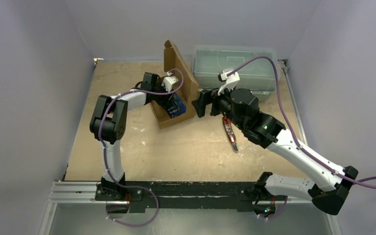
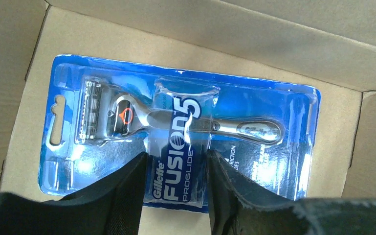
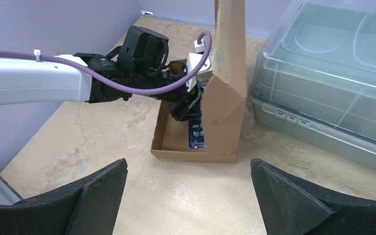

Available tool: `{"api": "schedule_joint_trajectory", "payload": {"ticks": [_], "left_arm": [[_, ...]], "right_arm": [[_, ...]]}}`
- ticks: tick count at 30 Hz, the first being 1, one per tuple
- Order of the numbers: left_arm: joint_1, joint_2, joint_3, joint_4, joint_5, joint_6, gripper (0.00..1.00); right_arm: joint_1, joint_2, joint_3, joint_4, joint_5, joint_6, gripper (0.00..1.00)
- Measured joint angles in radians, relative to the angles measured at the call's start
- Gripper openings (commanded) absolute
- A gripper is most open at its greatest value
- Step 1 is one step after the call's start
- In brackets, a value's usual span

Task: Unpack the express box

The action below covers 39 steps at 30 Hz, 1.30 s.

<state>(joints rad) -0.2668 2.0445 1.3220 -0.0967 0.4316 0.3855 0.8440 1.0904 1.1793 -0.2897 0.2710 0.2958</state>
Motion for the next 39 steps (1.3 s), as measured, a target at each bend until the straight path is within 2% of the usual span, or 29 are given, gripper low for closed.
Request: {"api": "schedule_joint_trajectory", "payload": {"ticks": [11,25,30,39], "left_arm": [[-0.005,-0.027,-0.009,-0.002,-0.043,0.000,0.33],[-0.005,-0.214,-0.053,0.018,-0.121,-0.011,0.26],[-0.005,-0.275,-0.053,-0.005,-0.229,-0.039,0.25],[0.036,-0.424,-0.115,-0.075,-0.536,-0.159,0.25]], "right_arm": [[0.000,0.000,-0.002,0.000,0.000,0.000,0.99],[0.000,0.000,-0.002,0.000,0.000,0.000,0.99],[0.000,0.000,-0.002,0.000,0.000,0.000,0.99],[0.000,0.005,-0.002,0.000,-0.005,-0.002,0.99]]}}
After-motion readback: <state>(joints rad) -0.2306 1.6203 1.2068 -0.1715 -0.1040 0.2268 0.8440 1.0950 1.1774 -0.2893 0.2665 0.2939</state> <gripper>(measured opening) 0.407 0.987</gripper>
